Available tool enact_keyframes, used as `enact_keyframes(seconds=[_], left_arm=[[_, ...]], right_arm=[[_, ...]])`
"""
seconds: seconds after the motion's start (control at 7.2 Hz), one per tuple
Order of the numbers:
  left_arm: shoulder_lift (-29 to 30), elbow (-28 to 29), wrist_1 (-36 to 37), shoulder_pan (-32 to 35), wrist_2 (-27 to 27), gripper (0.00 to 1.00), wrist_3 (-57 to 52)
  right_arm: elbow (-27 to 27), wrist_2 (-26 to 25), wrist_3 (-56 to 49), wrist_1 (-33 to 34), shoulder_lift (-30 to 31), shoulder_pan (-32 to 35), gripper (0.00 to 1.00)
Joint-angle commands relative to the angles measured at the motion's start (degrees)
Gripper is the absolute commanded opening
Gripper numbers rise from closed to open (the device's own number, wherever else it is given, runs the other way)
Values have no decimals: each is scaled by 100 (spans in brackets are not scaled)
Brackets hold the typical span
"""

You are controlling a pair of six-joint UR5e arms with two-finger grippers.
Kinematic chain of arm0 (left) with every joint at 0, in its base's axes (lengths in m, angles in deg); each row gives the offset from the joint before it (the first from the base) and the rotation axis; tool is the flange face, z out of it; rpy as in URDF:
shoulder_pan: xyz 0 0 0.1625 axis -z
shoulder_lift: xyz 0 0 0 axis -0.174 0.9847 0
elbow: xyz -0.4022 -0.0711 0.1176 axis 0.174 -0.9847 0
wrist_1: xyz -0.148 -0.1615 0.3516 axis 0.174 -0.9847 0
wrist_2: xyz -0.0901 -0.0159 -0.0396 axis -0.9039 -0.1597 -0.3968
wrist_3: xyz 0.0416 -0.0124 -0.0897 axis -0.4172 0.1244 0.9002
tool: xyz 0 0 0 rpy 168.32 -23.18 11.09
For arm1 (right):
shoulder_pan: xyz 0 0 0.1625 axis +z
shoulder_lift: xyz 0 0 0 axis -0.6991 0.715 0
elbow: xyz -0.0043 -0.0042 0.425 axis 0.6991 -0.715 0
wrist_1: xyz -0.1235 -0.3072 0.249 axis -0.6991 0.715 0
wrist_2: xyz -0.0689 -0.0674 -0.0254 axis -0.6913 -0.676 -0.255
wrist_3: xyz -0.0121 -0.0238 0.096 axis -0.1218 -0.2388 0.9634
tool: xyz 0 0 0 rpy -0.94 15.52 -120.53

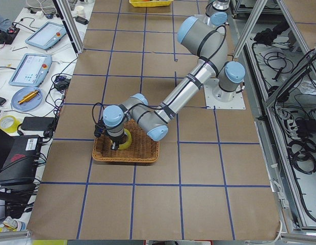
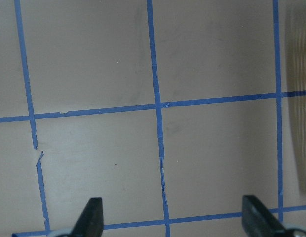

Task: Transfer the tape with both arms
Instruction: 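Open the left gripper to release the tape roll in the basket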

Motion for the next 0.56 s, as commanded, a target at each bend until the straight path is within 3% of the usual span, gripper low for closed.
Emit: enact_keyframes(seconds=[0.0,0.42], left_arm=[[-811,67,-669,993,-77,100,555],[-2114,-221,-1480,2577,56,100,2233]], right_arm=[[-8,-17,41,13,-4,-6,100],[9,-78,41,5,-4,-24,100]])
